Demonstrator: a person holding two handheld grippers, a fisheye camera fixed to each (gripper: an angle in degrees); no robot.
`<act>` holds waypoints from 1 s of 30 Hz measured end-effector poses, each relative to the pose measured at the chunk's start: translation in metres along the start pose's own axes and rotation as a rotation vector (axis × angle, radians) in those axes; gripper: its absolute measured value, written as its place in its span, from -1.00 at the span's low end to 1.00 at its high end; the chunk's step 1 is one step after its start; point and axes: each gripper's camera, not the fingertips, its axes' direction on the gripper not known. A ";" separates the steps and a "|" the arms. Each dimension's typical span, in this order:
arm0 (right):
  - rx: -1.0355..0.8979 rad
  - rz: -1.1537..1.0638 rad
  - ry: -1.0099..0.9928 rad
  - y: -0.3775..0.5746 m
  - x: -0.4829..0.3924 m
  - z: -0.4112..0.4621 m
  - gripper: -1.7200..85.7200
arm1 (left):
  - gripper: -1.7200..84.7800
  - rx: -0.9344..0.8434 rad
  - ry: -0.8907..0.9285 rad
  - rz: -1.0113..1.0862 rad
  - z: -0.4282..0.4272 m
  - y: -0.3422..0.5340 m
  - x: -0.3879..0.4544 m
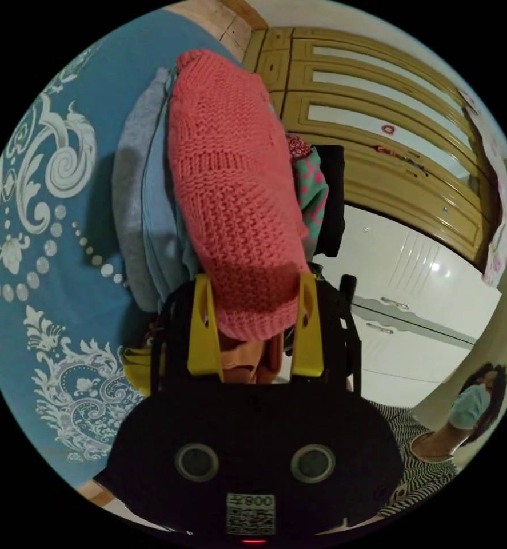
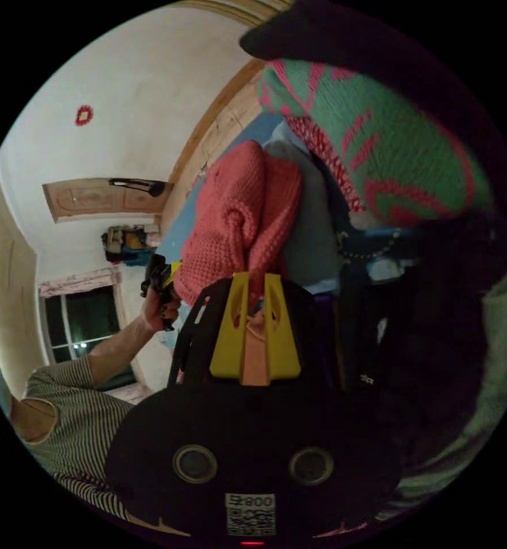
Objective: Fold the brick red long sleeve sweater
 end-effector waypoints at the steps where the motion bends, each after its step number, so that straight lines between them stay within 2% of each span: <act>1: 0.041 -0.030 0.053 0.000 -0.015 -0.018 -0.88 | -0.52 0.003 -0.030 0.011 0.010 -0.006 0.009; 6: 0.211 -0.191 0.169 0.002 -0.085 -0.064 -0.93 | -0.61 0.136 -0.158 0.105 0.033 -0.011 0.052; 8: 0.218 -0.248 0.222 -0.003 -0.106 -0.064 -0.94 | -0.66 0.195 -0.183 0.196 0.048 -0.013 0.077; 10: 0.149 -0.275 0.313 -0.017 -0.123 -0.048 -0.95 | -0.69 0.149 -0.224 0.254 0.071 -0.022 0.093; 13: 0.000 -0.269 0.428 -0.034 -0.131 -0.017 -0.95 | -0.77 0.064 -0.446 0.335 0.117 -0.039 0.107; 15: -0.049 -0.274 0.493 -0.037 -0.137 -0.006 -0.96 | -0.78 0.016 -0.475 0.357 0.138 -0.047 0.110; 22: -0.054 -0.268 0.489 -0.035 -0.174 -0.007 -0.96 | -0.83 -0.045 -0.590 0.377 0.179 -0.045 0.144; 26: -0.042 -0.274 0.566 -0.028 -0.208 -0.007 -0.96 | -0.92 0.002 -0.681 0.531 0.191 -0.023 0.178; 30: -0.087 -0.268 0.638 -0.020 -0.234 0.021 -0.96 | -0.95 -0.144 -0.748 0.539 0.219 -0.018 0.172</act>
